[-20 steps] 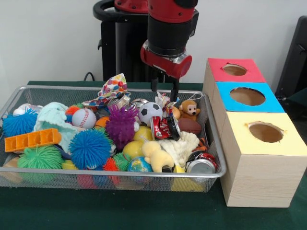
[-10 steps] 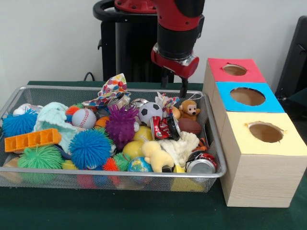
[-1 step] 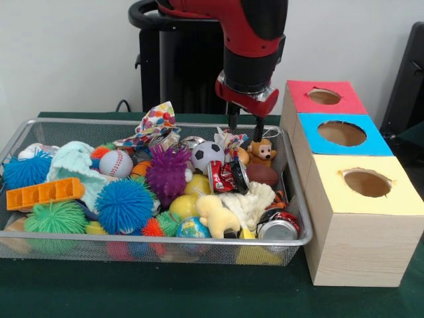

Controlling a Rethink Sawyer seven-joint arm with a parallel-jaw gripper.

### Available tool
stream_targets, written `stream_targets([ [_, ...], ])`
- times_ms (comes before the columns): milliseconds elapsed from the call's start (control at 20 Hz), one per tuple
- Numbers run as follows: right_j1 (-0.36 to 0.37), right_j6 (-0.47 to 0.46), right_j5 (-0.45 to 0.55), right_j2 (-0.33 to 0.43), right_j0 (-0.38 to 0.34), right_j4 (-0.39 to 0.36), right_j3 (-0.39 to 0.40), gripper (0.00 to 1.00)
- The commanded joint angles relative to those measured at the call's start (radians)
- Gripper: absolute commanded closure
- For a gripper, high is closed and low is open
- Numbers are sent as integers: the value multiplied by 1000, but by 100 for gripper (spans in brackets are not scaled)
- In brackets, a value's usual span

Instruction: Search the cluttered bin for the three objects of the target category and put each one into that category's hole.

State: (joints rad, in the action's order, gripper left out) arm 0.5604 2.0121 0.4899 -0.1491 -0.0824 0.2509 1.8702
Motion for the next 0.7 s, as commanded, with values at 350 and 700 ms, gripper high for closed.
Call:
stream_targets([
  [350,-81,148,-89,87,-14,19,-6,0],
  [700,-132,97,-93,20,-39,-40,-68,0],
])
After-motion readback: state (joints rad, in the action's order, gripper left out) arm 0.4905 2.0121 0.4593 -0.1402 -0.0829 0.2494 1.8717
